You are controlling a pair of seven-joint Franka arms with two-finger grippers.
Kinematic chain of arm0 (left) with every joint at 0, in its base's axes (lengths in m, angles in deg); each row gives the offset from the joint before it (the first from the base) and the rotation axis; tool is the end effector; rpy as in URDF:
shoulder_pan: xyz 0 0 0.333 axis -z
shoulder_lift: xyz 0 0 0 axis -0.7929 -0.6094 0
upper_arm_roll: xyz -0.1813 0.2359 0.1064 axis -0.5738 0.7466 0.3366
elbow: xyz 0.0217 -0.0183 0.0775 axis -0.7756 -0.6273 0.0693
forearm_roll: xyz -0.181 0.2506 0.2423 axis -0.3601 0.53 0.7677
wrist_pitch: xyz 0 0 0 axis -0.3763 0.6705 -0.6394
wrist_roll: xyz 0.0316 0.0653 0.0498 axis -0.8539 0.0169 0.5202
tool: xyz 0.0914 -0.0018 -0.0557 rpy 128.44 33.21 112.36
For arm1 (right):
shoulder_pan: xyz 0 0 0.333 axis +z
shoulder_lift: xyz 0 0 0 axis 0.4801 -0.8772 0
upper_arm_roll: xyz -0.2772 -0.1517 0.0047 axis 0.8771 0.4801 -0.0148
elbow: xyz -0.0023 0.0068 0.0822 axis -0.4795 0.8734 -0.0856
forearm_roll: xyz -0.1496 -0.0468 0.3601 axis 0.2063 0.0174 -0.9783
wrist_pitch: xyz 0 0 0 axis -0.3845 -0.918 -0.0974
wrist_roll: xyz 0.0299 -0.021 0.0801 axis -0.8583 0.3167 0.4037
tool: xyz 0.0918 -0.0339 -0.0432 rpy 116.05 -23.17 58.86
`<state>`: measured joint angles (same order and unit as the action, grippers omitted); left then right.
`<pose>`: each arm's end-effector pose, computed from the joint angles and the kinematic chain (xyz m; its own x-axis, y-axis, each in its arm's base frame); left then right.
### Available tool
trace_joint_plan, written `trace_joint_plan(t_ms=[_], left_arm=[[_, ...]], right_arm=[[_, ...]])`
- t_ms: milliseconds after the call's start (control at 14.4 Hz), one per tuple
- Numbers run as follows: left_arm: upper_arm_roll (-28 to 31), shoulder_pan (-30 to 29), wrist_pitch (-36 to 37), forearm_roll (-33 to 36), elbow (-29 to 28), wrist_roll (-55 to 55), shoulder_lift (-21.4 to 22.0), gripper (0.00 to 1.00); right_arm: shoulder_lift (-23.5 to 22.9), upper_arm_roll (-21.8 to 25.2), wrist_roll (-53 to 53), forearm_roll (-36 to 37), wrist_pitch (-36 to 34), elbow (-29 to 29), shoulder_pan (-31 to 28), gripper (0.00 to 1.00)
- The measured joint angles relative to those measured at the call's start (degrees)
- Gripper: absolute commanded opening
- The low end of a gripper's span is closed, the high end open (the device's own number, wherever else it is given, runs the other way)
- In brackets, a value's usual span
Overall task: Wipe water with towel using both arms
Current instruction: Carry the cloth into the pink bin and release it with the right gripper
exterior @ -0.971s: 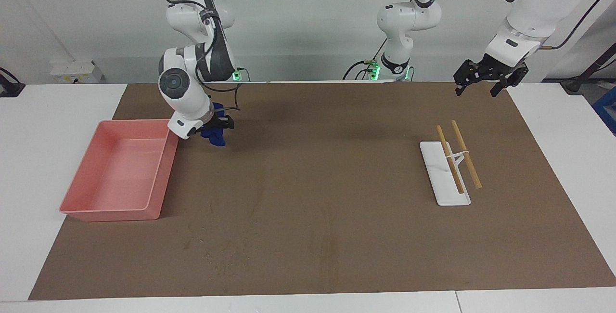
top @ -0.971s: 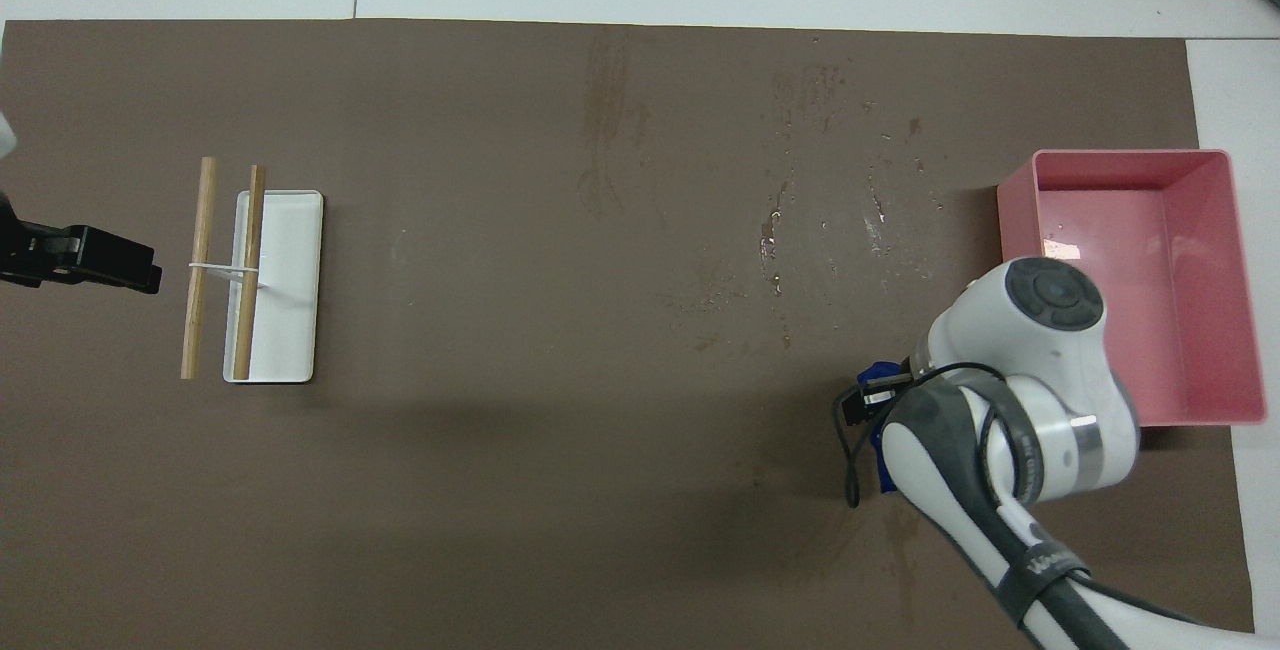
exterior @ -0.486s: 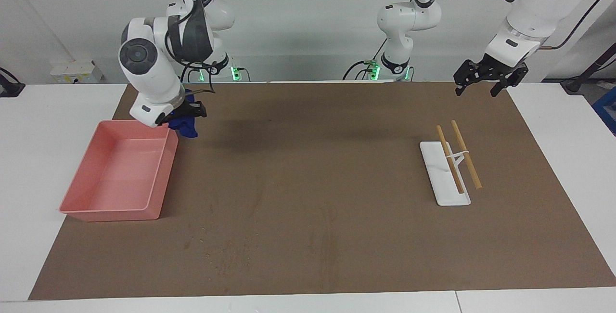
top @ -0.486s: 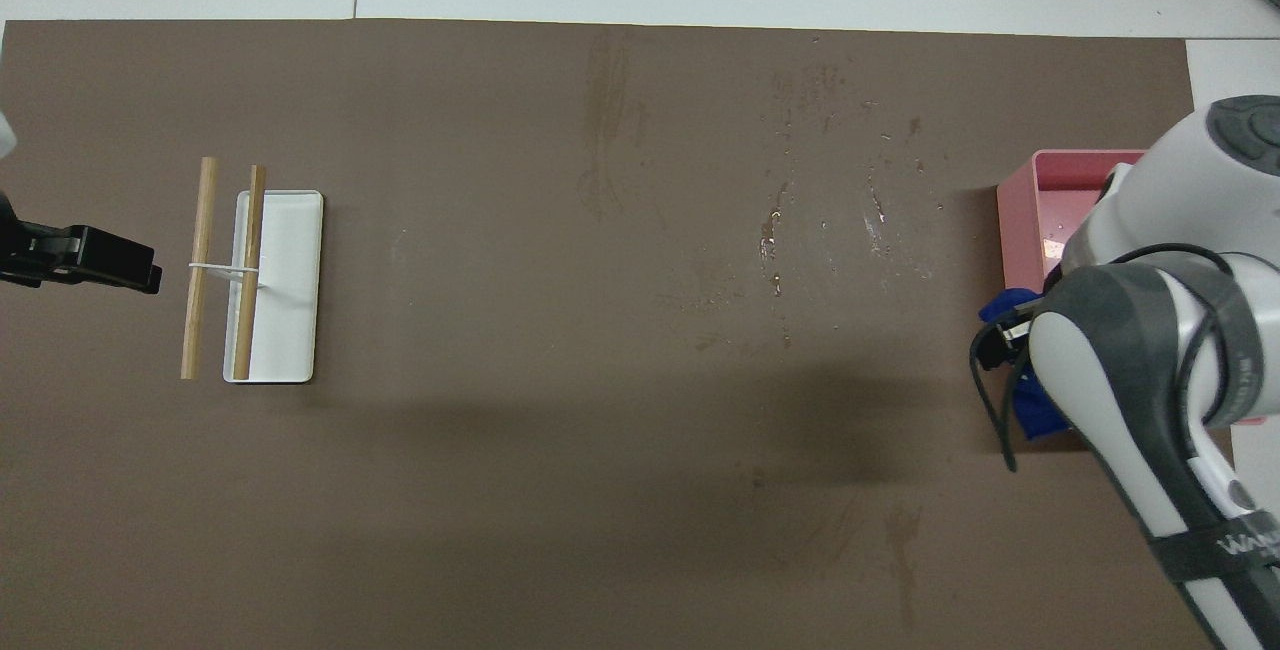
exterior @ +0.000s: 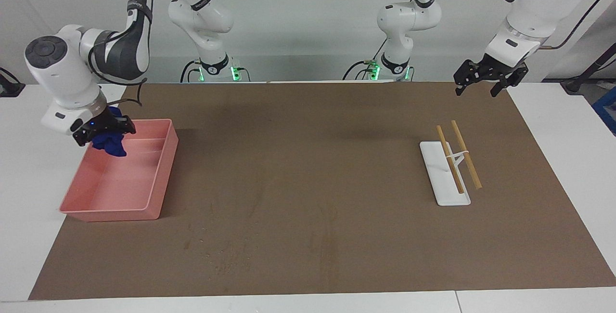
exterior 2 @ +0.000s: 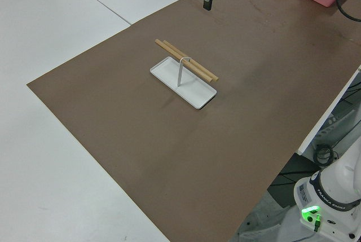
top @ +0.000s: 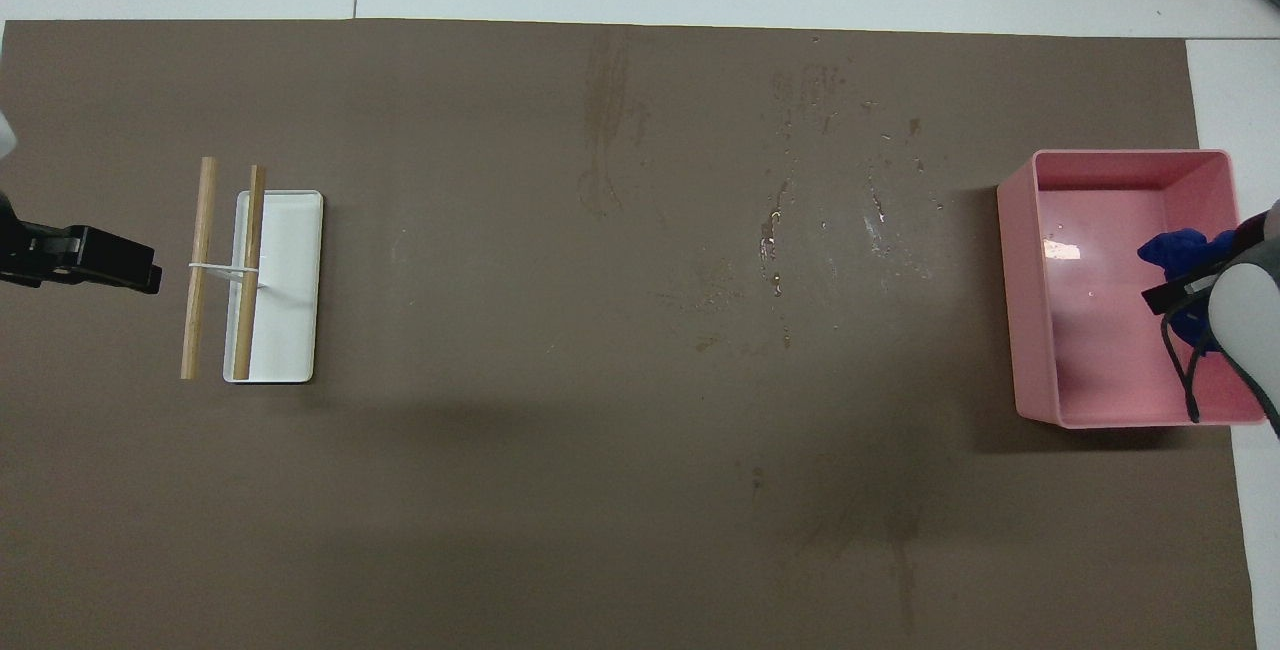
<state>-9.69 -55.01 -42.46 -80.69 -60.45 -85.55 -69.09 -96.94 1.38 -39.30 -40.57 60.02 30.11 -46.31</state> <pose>0.5409 -0.0293 0.6228 0.9910 -0.1233 -0.0526 -0.1228 -0.9923 0.0133 0.5720 -0.1571 0.4331 0.9219 0.3721 -0.1078 0.3847 -0.9121 0.1418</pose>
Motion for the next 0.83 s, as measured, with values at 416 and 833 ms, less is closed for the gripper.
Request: trace_joint_plan(t_ms=[416,833], left_arm=[[0.0,0.0,0.0,0.0,0.0,0.0,0.0,1.0],[0.0,0.0,0.0,0.0,0.0,0.0,0.0,1.0]], right_arm=[[-3.4,-0.3,0.6,0.1,5.5,1.6,-0.3,1.0],[-1.7,-0.5,1.3,-6.8,0.3,-3.4,-0.3,1.0]])
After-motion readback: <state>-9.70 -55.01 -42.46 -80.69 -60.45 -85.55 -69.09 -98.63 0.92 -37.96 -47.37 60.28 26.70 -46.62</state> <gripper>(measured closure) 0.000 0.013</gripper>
